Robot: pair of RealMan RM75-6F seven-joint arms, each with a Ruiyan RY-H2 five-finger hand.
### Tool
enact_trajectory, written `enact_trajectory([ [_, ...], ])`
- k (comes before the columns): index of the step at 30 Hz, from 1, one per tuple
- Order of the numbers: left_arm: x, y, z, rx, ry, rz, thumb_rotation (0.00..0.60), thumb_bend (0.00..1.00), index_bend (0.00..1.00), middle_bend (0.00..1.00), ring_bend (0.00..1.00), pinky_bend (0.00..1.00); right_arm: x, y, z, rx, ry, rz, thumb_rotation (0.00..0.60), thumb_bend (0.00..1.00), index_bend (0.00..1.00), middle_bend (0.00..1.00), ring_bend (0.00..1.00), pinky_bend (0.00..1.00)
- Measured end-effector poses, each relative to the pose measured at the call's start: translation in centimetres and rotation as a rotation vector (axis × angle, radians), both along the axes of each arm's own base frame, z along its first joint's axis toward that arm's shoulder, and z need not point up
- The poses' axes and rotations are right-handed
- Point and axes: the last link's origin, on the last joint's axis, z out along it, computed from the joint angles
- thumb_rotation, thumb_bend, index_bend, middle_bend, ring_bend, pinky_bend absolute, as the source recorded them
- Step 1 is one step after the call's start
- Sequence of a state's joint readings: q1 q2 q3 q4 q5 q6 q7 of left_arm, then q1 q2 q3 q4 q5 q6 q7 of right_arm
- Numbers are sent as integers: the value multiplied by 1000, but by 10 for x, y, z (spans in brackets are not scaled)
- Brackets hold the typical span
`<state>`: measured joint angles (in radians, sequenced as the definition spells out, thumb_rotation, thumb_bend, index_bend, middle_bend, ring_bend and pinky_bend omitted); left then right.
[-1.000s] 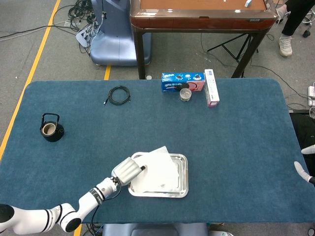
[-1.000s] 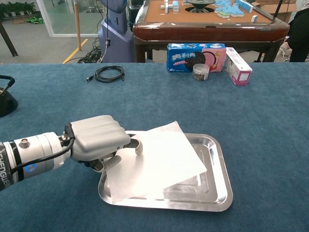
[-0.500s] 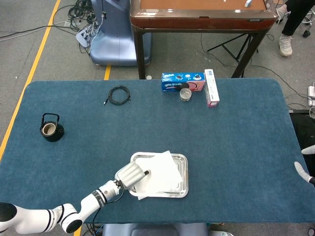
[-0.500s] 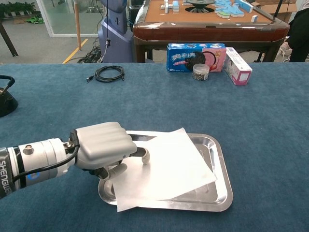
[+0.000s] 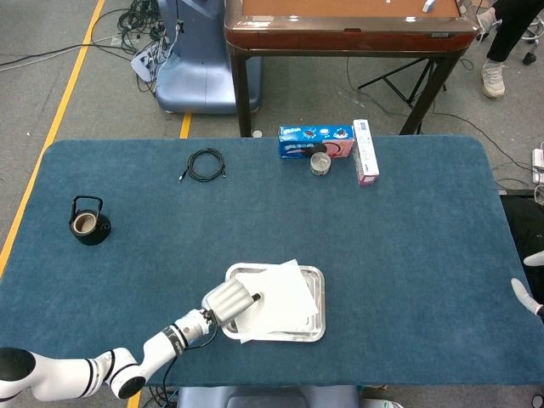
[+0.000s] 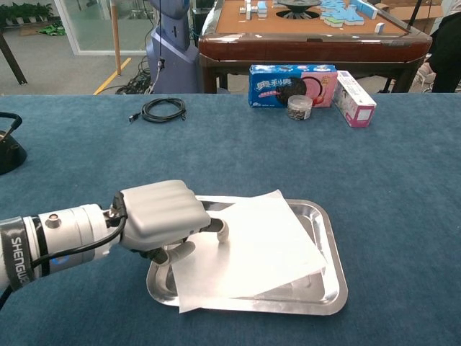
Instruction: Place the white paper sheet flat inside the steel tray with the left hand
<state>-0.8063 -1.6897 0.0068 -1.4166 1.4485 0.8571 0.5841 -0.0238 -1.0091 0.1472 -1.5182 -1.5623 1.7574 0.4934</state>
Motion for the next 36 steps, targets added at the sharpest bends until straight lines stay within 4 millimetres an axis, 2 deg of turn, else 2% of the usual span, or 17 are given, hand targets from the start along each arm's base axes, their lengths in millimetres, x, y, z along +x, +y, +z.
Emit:
enact_trajectory([
  [21, 1, 12, -2, 35, -4, -7, 600, 577, 267, 1000, 1000, 1000, -2, 4, 7, -43, -26, 6, 600, 260, 479, 501, 361, 323],
  [36, 7, 1, -4, -8, -21, -50, 600, 578, 268, 1000, 1000, 1000, -2, 6, 8, -47, -31, 10, 600, 260, 479, 501, 361, 322],
])
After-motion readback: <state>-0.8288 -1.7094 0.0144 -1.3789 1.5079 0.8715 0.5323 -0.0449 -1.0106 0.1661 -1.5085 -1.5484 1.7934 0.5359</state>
